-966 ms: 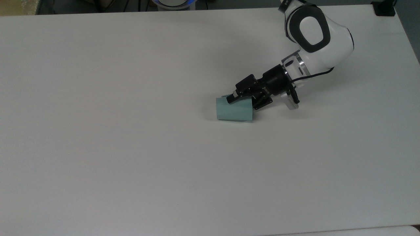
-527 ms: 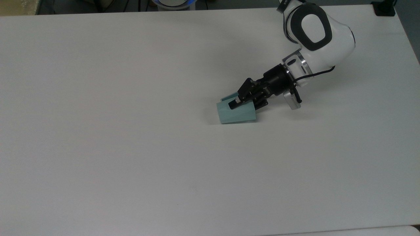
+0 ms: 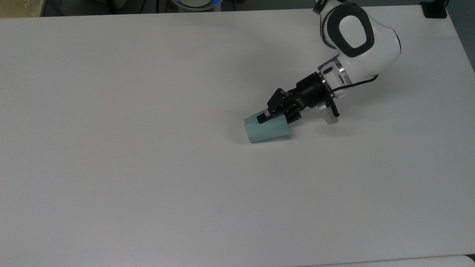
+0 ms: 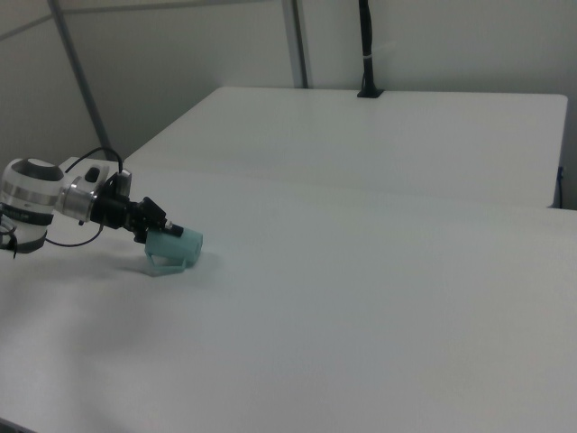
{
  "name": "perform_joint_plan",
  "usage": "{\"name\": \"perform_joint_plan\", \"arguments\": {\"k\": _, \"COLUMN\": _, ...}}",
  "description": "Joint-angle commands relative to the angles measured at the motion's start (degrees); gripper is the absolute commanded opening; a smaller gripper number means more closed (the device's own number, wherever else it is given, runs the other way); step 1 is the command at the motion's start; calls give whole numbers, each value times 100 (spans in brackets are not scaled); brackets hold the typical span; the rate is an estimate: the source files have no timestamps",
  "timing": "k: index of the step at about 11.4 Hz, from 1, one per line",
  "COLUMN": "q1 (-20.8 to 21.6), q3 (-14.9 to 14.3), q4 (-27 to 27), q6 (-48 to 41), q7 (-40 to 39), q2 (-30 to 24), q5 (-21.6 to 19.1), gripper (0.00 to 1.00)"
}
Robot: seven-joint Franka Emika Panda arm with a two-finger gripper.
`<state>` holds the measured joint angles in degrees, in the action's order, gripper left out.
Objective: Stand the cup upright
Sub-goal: 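Close the gripper on the rim of the lying teal cup, then lift the cup and rotate it so its base points down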
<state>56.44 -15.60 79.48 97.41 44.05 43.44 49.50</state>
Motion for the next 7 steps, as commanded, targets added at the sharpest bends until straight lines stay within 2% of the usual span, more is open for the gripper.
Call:
{"name": "perform_joint_plan", "arguments": {"k": 1, "q1": -536, "q3": 451, "q4": 217, "q6": 261, "q7": 25, "q2": -511, "q5": -405, "gripper": 0}}
{"name": "perform_joint_plan", "arguments": {"k": 5, "q1": -1230, "q3": 935, "q4": 269, "q6": 243, "q7": 25, "q2": -994, "q5": -730, "gripper": 0}}
{"name": "perform_joint_plan", "arguments": {"k": 7, "q1": -1512, "q3": 936, "q4": 348, "q6": 261, "q7": -62, "q2": -1433, "q5": -1299, "gripper": 0}}
